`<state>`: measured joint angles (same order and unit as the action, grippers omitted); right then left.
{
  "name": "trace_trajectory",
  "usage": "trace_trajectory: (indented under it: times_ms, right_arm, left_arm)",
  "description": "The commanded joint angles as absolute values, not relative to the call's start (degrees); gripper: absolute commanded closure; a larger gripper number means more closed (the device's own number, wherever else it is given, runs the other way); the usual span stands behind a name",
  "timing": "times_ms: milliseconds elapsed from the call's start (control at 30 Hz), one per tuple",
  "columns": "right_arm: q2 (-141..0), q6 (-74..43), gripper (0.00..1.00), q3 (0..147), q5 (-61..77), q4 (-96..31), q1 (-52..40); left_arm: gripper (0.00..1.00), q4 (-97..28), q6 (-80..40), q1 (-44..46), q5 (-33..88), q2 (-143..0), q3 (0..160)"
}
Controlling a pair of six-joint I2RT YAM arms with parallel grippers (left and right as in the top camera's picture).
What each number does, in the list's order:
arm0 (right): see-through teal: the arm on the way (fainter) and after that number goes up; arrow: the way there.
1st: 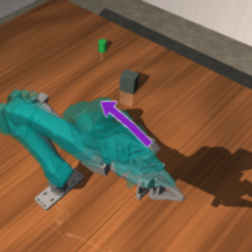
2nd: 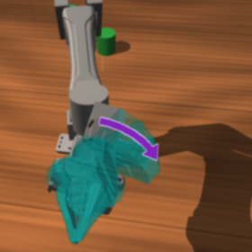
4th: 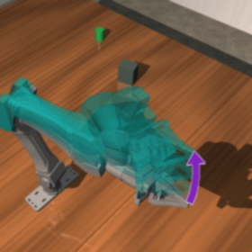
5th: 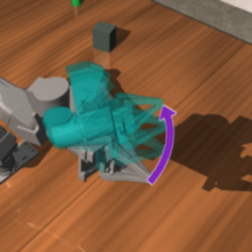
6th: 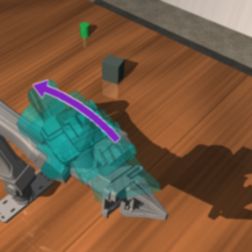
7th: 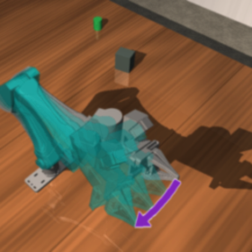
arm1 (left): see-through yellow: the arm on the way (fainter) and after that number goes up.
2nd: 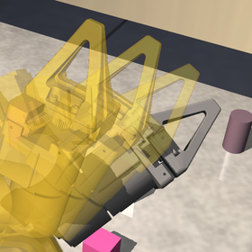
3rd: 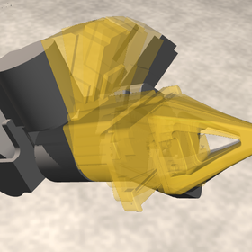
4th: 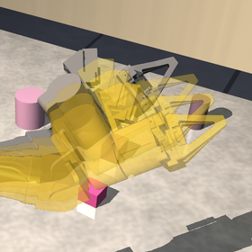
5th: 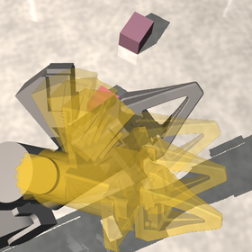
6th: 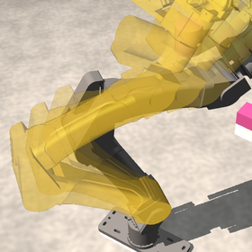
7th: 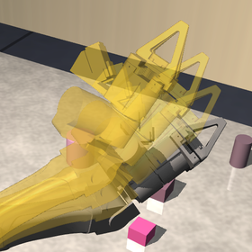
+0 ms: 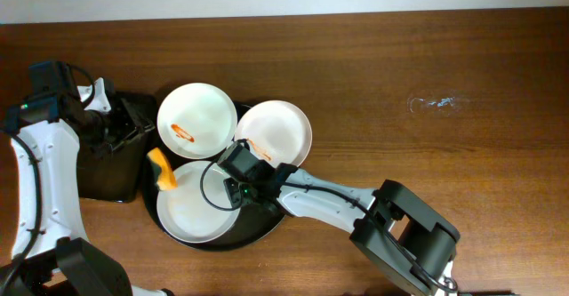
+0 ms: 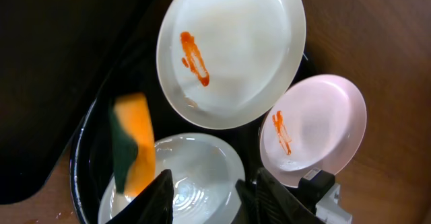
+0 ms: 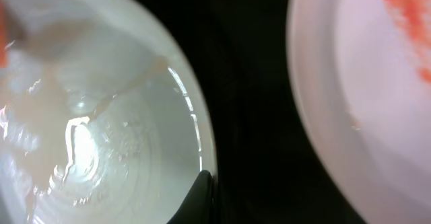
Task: Clean dirty plates on tray and stack at the side
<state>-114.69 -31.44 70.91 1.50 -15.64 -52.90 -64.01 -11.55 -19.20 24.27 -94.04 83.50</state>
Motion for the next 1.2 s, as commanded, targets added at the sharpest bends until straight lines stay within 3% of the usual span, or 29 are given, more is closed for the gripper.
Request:
trace_trajectory:
  times_ms: [0,267,400,633,667,700,733,933,1167]
  right_arm:
    - [-110.8,-26.4,0.96,74.8,-3.4,-18.7,-52.0]
    - [-105.5,-12.5,0.96,84.4,-18.9,-30.3,-51.7]
    - [-105.5,-5.3,0.96,86.5,-20.3,-31.5,-51.8]
    - [-105.4,-6.5,0.95,87.8,-22.8,-34.9,-51.8]
    - [-105.4,-9.3,0.72,87.8,-22.7,-36.4,-51.6]
    - [-105.4,-14.3,0.57,87.8,-21.9,-39.0,-51.3]
    - [-105.4,-17.2,0.51,87.8,-18.1,-41.5,-50.9]
    - [-105.5,-30.3,0.5,83.4,1.3,-49.5,-46.0]
    - [-105.5,-33.2,0.51,72.3,11.6,-39.4,-43.7]
  left_arm:
    - [0.62,-64.4,-10.6,-19.3,25.5,-92.6,84.6]
    - [0.62,-64.4,-10.6,-19.3,25.7,-92.6,84.6]
    - [0.62,-64.6,-10.6,-19.2,25.8,-92.6,84.6]
    - [0.62,-65.3,-10.6,-19.2,25.7,-92.6,84.6]
    - [0.62,-65.4,-10.6,-19.2,25.7,-92.6,84.6]
    - [0.62,-65.6,-10.5,-19.1,25.7,-92.6,84.6]
    - [0.62,-65.6,-10.1,-19.1,25.7,-92.6,84.6]
    - [0.62,-65.6,-9.5,-19.1,25.7,-92.6,84.6]
    - [0.62,-65.6,-9.5,-19.1,25.7,-92.6,84.6]
